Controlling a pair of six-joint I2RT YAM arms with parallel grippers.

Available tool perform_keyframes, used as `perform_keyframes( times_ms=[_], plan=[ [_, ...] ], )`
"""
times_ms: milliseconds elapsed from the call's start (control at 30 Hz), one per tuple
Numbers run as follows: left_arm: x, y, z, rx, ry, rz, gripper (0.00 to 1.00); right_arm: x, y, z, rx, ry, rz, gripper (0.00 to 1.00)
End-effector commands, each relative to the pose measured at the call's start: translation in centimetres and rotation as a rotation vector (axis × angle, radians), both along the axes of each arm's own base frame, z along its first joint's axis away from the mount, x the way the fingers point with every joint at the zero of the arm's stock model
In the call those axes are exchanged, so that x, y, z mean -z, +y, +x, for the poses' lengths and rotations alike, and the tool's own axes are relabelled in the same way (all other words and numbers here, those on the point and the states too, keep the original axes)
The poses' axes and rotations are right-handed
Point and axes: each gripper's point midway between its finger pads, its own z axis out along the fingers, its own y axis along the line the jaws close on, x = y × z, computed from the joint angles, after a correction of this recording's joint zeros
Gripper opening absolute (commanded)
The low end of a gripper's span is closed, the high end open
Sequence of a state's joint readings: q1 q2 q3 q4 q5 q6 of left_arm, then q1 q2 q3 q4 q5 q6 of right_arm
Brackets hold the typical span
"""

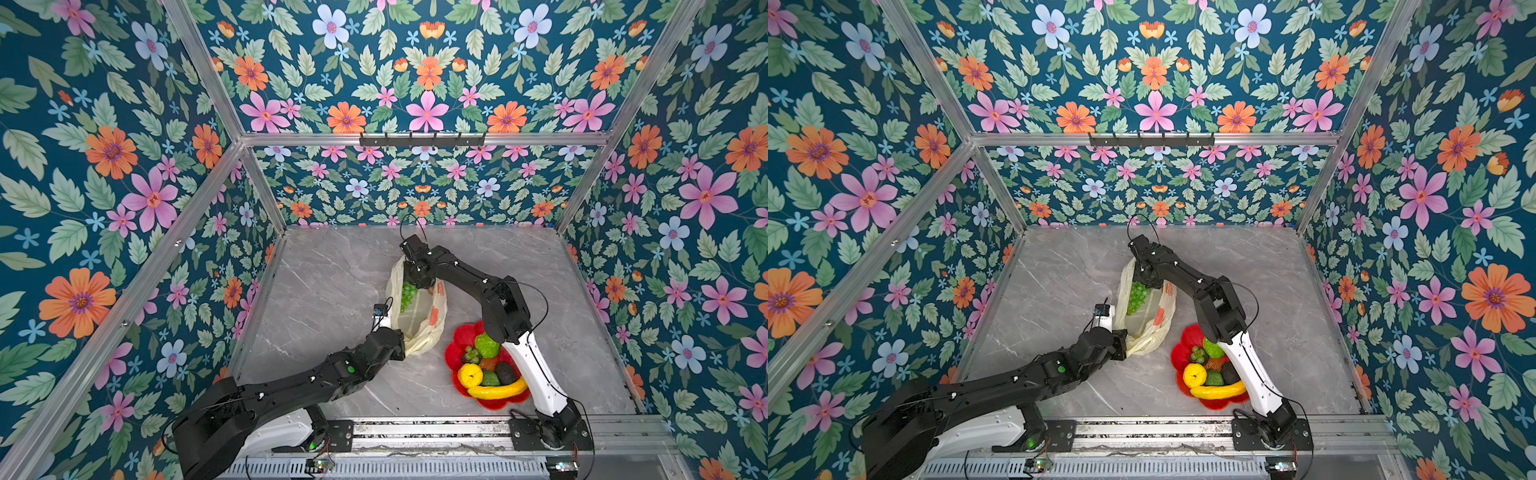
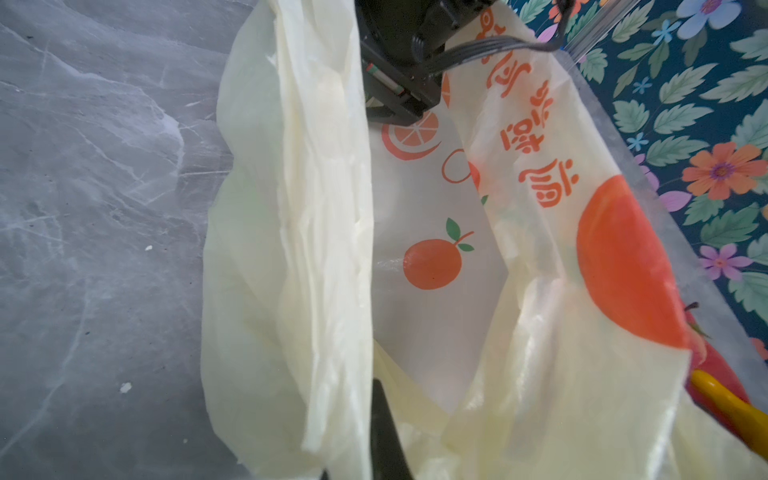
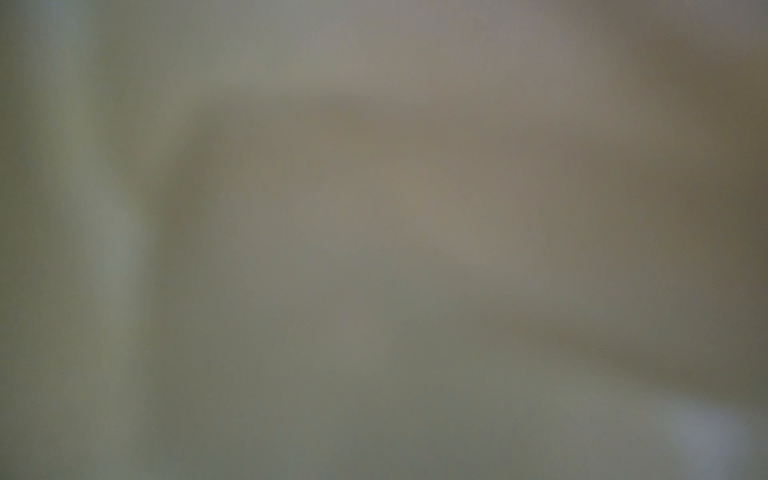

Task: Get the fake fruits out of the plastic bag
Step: 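Grasp the green grapes inside the bag with the right gripper, then lift the grapes out of the bag and carry them over the red plate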

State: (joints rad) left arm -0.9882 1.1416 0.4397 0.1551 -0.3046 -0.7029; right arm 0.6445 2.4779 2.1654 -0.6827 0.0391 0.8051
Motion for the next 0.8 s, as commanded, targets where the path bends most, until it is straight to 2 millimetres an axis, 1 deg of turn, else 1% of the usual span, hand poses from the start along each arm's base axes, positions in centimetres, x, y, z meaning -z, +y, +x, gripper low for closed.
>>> perform_keyframes(
  times_ms=[0,67,133,233,367,467,600,733,767],
  plan=[
    [1.0,0.4,0.2,-0.011,0.01,0.06,0.0,-0.1,-0.6,-1.2,-0.017,0.032,-0.019,0.56],
    [2.0,0.1,0.1,0.001,0.038,0.094,0.0,-0.7,-0.4,-1.3,-0.029,0.018,0.01,0.52],
    [2.5,-0.2,0.1,0.008,0.055,0.113,0.0,-1.3,-0.4,-1.4,-0.032,0.005,0.033,0.48],
    [3.1,0.3,0.2,-0.016,0.061,0.125,0.0,-2.1,-0.4,-1.4,-0.038,-0.01,0.067,0.45],
    [3.1,0.5,0.4,-0.035,0.054,0.13,0.0,-2.8,0.5,-1.7,-0.073,-0.019,0.117,0.43],
    [3.1,1.1,0.6,-0.066,0.056,0.144,0.0,-2.6,0.7,-1.9,-0.083,-0.005,0.126,0.4],
    [2.9,1.8,0.6,-0.097,0.05,0.131,0.0,-2.6,0.6,-2.0,-0.09,-0.009,0.126,0.39],
    [2.4,1.7,0.7,-0.109,0.059,0.104,0.0,-3.1,0.6,-2.3,-0.102,-0.017,0.141,0.38],
    [2.2,1.5,0.8,-0.11,0.062,0.092,0.0,-3.5,0.8,-2.4,-0.112,-0.024,0.153,0.38]
  ],
)
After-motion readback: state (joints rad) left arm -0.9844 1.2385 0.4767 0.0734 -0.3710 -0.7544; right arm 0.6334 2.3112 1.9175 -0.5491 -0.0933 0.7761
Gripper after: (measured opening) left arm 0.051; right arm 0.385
